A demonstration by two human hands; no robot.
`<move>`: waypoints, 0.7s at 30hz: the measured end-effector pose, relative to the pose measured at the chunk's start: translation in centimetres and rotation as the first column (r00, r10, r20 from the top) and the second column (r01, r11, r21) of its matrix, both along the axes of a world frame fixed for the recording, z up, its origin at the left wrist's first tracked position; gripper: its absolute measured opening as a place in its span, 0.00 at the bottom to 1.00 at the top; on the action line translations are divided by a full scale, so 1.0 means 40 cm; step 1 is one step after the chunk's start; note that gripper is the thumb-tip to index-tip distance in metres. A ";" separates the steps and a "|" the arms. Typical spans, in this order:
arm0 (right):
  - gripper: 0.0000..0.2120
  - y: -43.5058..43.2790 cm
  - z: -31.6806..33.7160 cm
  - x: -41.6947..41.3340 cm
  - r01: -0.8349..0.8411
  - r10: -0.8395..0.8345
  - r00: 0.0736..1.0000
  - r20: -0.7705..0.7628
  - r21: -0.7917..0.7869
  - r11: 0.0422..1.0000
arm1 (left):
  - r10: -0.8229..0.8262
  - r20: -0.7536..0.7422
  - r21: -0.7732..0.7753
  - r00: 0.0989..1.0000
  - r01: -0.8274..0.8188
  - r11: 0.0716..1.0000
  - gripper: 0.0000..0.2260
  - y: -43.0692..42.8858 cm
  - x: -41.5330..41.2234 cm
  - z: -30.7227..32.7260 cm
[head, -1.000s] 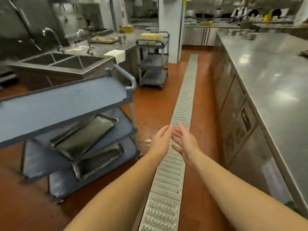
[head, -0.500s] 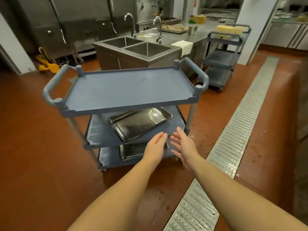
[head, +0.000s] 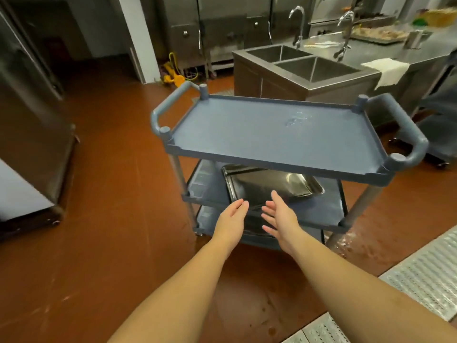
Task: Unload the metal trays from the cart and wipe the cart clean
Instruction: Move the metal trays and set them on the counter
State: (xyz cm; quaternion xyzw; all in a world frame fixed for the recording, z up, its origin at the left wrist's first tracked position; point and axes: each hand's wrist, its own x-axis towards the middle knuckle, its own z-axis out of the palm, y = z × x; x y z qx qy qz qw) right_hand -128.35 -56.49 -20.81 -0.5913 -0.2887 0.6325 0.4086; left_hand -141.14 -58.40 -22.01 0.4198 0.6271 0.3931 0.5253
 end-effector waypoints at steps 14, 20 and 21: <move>0.27 0.357 -0.167 -0.125 0.029 -0.028 1.000 0.009 -0.161 0.986 | 0.077 0.044 -0.133 0.996 -0.070 0.989 0.19 0.362 -0.144 -0.194; 0.23 0.515 -0.334 -0.133 0.012 0.008 0.997 0.080 -0.247 0.969 | 0.121 0.002 -0.171 0.993 -0.119 0.978 0.19 0.500 -0.160 -0.337; 0.21 0.544 -0.378 -0.133 0.001 0.031 0.993 0.115 -0.271 0.963 | 0.132 -0.012 -0.166 0.991 -0.132 0.977 0.18 0.527 -0.160 -0.376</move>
